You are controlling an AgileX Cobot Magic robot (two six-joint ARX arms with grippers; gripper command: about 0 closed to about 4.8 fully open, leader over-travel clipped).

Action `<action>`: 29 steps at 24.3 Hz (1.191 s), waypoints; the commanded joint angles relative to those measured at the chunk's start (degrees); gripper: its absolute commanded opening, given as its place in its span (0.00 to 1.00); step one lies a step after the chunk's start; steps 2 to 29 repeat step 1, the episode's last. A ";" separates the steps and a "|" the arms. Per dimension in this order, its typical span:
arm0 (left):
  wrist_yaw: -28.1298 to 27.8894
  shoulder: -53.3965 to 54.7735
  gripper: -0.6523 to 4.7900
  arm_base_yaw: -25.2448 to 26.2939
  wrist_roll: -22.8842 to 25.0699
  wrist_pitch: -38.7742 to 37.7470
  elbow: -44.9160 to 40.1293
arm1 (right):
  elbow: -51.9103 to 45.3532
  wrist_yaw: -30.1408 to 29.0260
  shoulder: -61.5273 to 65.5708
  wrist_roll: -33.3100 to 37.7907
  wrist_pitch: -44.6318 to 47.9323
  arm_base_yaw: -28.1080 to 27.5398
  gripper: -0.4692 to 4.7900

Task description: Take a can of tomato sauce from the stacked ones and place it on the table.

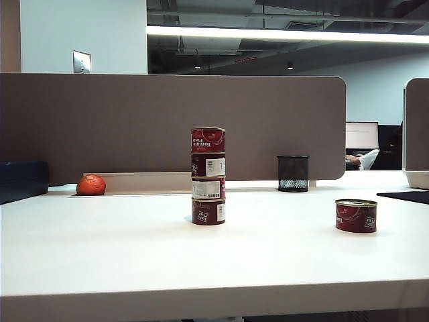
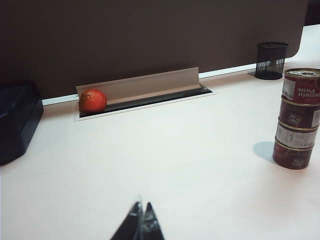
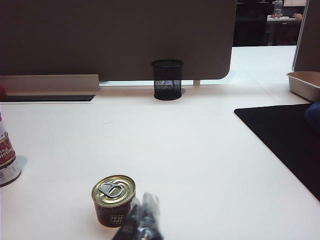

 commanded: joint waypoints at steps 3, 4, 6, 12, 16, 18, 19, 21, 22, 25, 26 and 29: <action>0.20 0.02 0.11 0.04 0.02 0.44 0.13 | 0.04 0.17 -0.04 -0.15 0.70 0.02 0.08; 0.20 0.02 0.11 0.04 0.02 0.44 0.13 | 0.04 0.17 -0.04 -0.15 0.70 0.02 0.08; 0.20 0.02 0.11 0.04 0.02 0.44 0.13 | 0.04 0.17 -0.04 -0.15 0.70 0.02 0.08; 0.20 0.02 0.11 0.04 0.02 0.44 0.13 | 0.04 0.17 -0.04 -0.15 0.70 0.02 0.08; 0.20 0.02 0.11 0.04 0.02 0.44 0.13 | 0.04 0.17 -0.04 -0.15 0.70 0.02 0.08; 0.20 0.02 0.11 0.04 0.02 0.44 0.13 | 0.04 0.17 -0.04 -0.15 0.70 0.02 0.08; 0.20 0.02 0.11 0.04 0.02 0.44 0.13 | 0.04 0.17 -0.04 -0.15 0.70 0.02 0.08; 0.20 0.02 0.11 0.04 0.02 0.44 0.13 | 0.04 0.17 -0.04 -0.15 0.70 0.02 0.08; 0.20 0.02 0.11 0.04 0.02 0.44 0.13 | 0.04 0.17 -0.04 -0.15 0.70 0.02 0.08; 0.20 0.02 0.11 0.04 0.02 0.44 0.13 | 0.04 0.17 -0.04 -0.15 0.70 0.02 0.08; 0.20 0.02 0.11 0.04 0.02 0.44 0.13 | 0.04 0.17 -0.04 -0.15 0.70 0.02 0.08; 0.20 0.02 0.11 0.04 0.02 0.44 0.13 | 0.04 0.17 -0.04 -0.15 0.70 0.02 0.08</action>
